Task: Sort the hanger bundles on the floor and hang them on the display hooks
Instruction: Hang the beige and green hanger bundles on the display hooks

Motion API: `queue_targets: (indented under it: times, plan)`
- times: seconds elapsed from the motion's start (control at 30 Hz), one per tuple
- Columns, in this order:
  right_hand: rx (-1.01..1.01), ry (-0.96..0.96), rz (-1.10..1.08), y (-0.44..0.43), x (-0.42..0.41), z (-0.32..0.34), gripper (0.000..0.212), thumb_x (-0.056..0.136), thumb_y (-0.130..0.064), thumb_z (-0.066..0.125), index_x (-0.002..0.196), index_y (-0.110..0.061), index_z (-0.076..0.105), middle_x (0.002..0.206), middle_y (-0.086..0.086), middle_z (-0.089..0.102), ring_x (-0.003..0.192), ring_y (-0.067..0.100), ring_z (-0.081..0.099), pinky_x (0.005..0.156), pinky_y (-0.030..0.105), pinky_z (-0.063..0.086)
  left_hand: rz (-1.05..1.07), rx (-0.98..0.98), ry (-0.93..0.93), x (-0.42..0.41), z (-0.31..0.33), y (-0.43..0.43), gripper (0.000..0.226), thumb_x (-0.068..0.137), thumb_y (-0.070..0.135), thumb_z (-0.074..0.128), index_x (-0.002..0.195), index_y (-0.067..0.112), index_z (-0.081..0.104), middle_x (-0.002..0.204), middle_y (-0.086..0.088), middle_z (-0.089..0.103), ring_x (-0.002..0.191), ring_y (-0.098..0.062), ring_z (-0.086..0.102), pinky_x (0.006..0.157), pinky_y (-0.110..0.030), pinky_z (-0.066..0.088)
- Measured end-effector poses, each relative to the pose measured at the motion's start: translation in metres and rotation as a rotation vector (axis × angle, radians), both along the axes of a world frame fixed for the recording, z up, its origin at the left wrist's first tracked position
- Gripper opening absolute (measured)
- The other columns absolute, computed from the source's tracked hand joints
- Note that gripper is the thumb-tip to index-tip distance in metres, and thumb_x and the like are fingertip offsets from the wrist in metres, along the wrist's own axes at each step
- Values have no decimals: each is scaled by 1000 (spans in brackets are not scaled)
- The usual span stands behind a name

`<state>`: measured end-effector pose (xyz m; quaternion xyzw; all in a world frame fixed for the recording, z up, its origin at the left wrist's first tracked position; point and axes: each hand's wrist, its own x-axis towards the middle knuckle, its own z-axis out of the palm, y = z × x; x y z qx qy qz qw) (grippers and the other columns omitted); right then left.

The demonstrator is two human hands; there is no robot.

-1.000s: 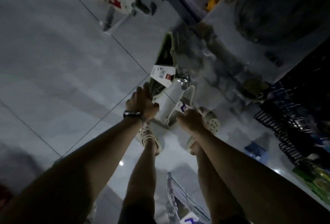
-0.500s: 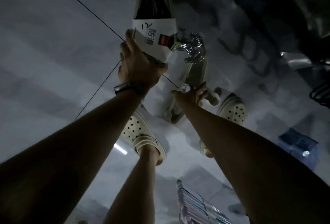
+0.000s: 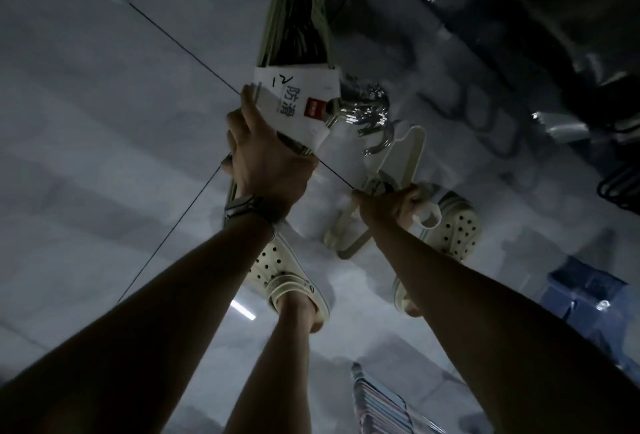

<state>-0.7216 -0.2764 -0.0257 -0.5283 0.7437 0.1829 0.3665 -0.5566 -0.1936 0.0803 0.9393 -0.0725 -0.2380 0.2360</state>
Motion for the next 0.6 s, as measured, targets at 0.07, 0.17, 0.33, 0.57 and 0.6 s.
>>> queue_targets:
  times: [0.07, 0.17, 0.33, 0.57, 0.6]
  plan:
    - [6, -15, -16, -8, -6, 30, 123, 73, -50, 89, 160, -12, 11, 161, 24, 23, 139, 45, 39, 112, 46, 38, 8, -8, -14, -5, 31, 1, 123, 60, 41, 93, 157, 27, 19, 141, -2, 41, 128, -26, 45, 101, -64, 43]
    - [83, -74, 11, -6, -15, 67, 131, 67, -59, 84, 162, -11, 8, 164, 26, 23, 147, 47, 30, 121, 56, 30, 37, -21, -5, -15, 71, 6, 121, 61, 42, 92, 156, 28, 18, 141, -2, 42, 129, -27, 46, 101, -67, 45]
    - [89, -122, 77, -9, -31, 194, 136, 48, -70, 80, 157, -14, 20, 151, 22, 44, 125, 43, 54, 103, 52, 49, 103, -41, 22, -39, 194, -1, 119, 60, 33, 90, 156, 28, 19, 142, -5, 43, 130, -30, 47, 101, -66, 46]
    - [-34, -119, 297, -31, -30, 411, 117, 58, -63, 86, 147, -24, 20, 138, 12, 49, 115, 34, 58, 81, 38, 48, 105, -166, 31, -54, 380, -15, 121, 58, 29, 92, 155, 38, 19, 139, 2, 41, 127, -20, 44, 109, -60, 40]
    - [-57, -144, 314, -37, -29, 437, 113, 58, -61, 86, 145, -26, 23, 135, 10, 50, 112, 33, 59, 77, 36, 45, 92, -195, 27, -51, 408, -17, 121, 59, 31, 92, 156, 39, 20, 139, 3, 41, 125, -18, 43, 111, -56, 38]
